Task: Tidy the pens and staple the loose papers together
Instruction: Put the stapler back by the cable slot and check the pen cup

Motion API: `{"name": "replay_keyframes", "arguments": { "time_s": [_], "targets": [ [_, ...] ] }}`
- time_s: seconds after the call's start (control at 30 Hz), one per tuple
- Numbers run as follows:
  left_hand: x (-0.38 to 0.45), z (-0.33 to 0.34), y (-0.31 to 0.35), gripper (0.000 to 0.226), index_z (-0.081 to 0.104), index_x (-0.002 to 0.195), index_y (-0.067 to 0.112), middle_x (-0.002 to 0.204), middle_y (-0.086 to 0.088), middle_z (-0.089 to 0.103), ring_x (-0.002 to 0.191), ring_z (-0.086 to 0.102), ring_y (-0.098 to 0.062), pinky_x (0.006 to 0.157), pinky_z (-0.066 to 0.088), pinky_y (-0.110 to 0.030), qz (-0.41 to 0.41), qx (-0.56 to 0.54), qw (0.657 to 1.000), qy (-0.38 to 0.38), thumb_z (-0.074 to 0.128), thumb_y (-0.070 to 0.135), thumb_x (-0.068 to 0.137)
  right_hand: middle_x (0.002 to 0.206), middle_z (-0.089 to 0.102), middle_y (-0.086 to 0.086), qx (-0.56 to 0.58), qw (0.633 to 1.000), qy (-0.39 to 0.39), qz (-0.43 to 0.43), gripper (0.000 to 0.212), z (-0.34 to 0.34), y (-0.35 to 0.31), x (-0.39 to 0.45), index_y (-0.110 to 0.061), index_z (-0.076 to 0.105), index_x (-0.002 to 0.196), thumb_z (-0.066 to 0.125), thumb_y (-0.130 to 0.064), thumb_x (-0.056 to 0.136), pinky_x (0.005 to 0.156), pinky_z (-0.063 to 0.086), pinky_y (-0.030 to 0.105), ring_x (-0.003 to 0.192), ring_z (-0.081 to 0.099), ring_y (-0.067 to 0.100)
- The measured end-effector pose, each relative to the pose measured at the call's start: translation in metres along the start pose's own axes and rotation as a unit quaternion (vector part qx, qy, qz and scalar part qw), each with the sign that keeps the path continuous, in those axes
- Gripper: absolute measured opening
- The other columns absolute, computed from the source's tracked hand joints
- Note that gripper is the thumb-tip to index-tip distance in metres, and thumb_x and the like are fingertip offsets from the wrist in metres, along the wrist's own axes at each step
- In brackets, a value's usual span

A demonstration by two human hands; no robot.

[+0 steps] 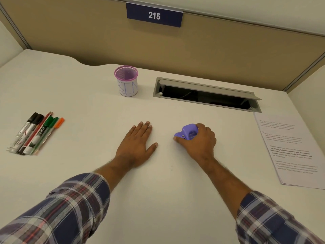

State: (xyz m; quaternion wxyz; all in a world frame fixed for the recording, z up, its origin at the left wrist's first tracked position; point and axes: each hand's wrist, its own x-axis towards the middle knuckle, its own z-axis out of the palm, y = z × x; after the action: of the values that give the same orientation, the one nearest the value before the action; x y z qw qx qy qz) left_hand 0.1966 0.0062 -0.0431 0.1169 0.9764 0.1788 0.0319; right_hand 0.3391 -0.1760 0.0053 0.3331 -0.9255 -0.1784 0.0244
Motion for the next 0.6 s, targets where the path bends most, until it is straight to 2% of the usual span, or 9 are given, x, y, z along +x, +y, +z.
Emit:
{"name": "replay_keyframes", "arguments": {
  "time_s": [0.1, 0.3, 0.47, 0.6],
  "targets": [
    [0.0, 0.001, 0.0, 0.074, 0.008, 0.158, 0.019, 0.167, 0.006, 0.0, 0.153, -0.004, -0.011, 0.125, -0.002, -0.032, 0.001, -0.006, 1.0, 0.005, 0.024, 0.059, 0.098, 0.11, 0.059, 0.005, -0.031, 0.998, 0.023, 0.05, 0.081, 0.002, -0.009, 0.028, -0.013, 0.054, 0.116, 0.08, -0.062, 0.057, 0.087, 0.042, 0.038, 0.103, 0.054, 0.026],
    [0.003, 0.002, -0.001, 0.076, 0.0, 0.158, 0.021, 0.166, 0.007, -0.007, 0.153, -0.009, -0.011, 0.125, -0.002, -0.036, -0.005, 0.002, 1.0, 0.0, 0.018, 0.061, 0.096, 0.128, 0.052, 0.012, -0.06, 0.986, 0.047, 0.15, 0.093, 0.022, -0.034, 0.073, -0.01, 0.046, 0.126, 0.076, -0.067, 0.06, 0.094, 0.041, 0.042, 0.117, 0.048, 0.029],
    [0.004, 0.003, -0.001, 0.077, -0.004, 0.158, 0.021, 0.166, 0.007, -0.011, 0.153, -0.011, -0.013, 0.125, -0.002, -0.037, -0.004, 0.013, 1.0, -0.006, 0.015, 0.062, 0.096, 0.137, 0.045, 0.013, -0.062, 0.978, 0.049, 0.191, 0.099, 0.045, -0.051, 0.099, -0.01, 0.038, 0.135, 0.073, -0.069, 0.063, 0.099, 0.038, 0.042, 0.125, 0.044, 0.03],
    [0.004, 0.004, -0.001, 0.077, -0.002, 0.158, 0.021, 0.166, 0.007, -0.009, 0.153, -0.01, -0.012, 0.124, -0.002, -0.037, -0.005, 0.007, 1.0, 0.002, 0.017, 0.062, 0.096, 0.137, 0.045, 0.013, -0.074, 0.973, 0.061, 0.212, 0.099, 0.06, -0.052, 0.114, -0.011, 0.037, 0.135, 0.073, -0.069, 0.063, 0.098, 0.038, 0.041, 0.124, 0.044, 0.029]
  ]
}}
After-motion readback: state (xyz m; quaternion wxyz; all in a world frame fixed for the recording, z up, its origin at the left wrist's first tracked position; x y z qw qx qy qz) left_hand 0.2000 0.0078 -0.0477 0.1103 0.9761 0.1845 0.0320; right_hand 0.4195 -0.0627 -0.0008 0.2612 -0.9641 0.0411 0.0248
